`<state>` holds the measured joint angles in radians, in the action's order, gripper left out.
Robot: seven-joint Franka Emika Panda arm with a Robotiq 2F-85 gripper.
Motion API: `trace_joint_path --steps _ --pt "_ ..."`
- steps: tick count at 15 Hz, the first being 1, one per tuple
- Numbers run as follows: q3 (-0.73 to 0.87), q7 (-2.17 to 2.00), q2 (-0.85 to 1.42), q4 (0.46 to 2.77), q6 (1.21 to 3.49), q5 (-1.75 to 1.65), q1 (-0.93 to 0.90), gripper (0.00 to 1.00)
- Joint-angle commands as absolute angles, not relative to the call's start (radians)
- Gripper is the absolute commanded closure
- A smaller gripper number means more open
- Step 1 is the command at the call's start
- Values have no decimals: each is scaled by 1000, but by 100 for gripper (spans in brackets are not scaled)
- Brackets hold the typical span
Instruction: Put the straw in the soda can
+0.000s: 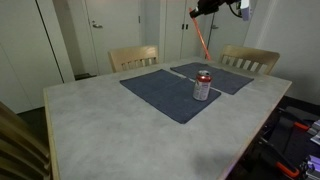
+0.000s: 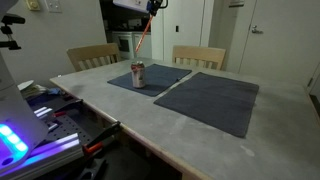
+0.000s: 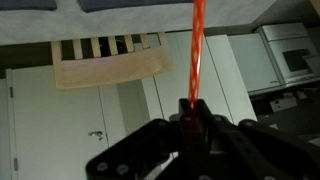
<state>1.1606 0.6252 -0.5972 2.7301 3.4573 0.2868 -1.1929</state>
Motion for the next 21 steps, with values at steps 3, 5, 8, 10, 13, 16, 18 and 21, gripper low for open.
trace_joint_path --steps 3,5,8,10,13,16,18,21 --pt "1259 573 -508 2660 3457 281 -1295 98" --pt "1291 557 -471 2642 3457 290 -1334 98" --pt "1300 580 -526 2661 3457 286 -1341 98" --pt "1312 577 -523 2658 3457 286 -1362 91" --pt "1311 577 -512 2650 3457 286 -1358 98" --pt "1275 579 -486 2636 3457 278 -1325 98" --pt "1230 580 -486 2638 3458 277 -1276 98" --pt "1123 578 -483 2654 3458 276 -1155 98"
